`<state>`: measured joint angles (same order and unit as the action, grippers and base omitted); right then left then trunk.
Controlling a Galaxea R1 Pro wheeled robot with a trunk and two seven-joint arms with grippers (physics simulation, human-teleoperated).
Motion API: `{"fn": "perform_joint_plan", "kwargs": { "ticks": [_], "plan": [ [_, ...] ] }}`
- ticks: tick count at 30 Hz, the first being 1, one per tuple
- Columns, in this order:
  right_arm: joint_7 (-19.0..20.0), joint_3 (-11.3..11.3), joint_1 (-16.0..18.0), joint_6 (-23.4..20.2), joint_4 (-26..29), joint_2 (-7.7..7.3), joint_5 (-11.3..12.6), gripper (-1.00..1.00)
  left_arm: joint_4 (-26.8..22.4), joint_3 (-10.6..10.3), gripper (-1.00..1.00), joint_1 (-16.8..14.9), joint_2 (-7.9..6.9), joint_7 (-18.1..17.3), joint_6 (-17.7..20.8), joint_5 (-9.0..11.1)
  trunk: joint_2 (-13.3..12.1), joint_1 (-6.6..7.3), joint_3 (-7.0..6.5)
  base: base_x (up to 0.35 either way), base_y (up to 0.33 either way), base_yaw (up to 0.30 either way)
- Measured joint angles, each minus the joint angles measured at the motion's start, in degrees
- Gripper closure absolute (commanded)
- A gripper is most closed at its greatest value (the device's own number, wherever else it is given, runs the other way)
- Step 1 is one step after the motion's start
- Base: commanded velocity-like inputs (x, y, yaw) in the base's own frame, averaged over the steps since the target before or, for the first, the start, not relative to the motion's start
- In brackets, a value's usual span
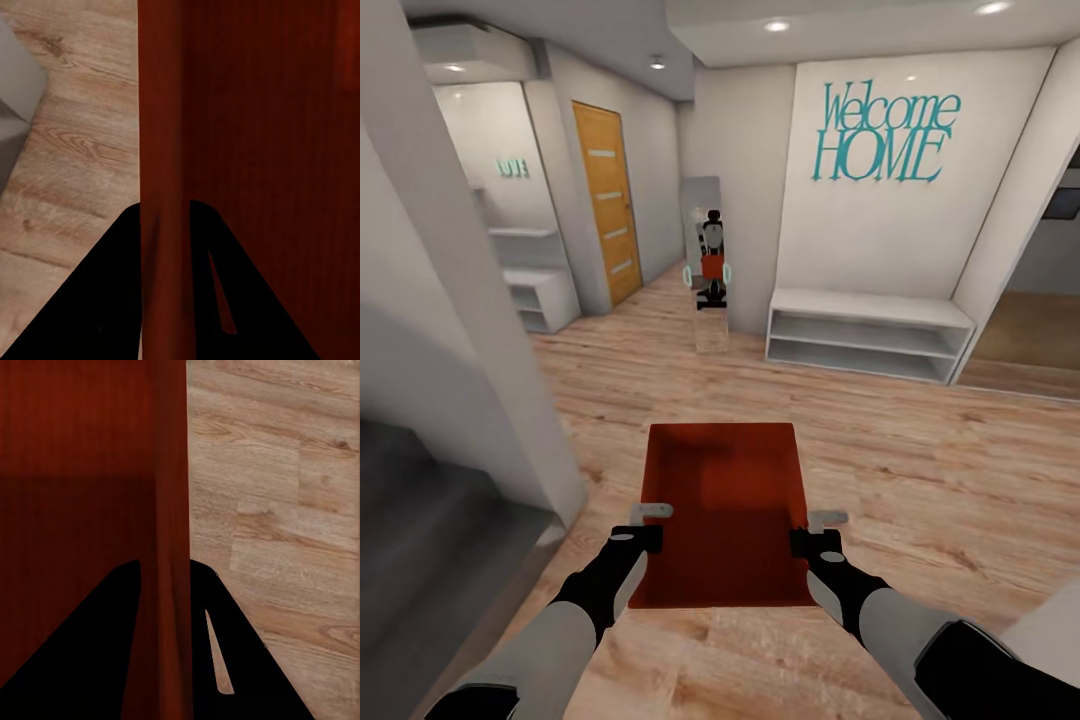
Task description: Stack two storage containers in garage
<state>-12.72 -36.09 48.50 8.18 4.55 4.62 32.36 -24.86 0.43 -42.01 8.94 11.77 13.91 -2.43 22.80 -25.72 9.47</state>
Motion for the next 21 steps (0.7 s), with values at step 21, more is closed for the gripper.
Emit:
{"fn": "perform_joint_plan", "kwargs": {
  "ticks": [21],
  "plan": [
    [0.0,0.02,0.0,0.0,0.0,0.01,0.01,1.0,-0.02,0.0,1.0,0.0,0.0,0.0,0.03,-0.01,0.0,0.0,0.0,0.322,0.0,0.0]
  ]
}}
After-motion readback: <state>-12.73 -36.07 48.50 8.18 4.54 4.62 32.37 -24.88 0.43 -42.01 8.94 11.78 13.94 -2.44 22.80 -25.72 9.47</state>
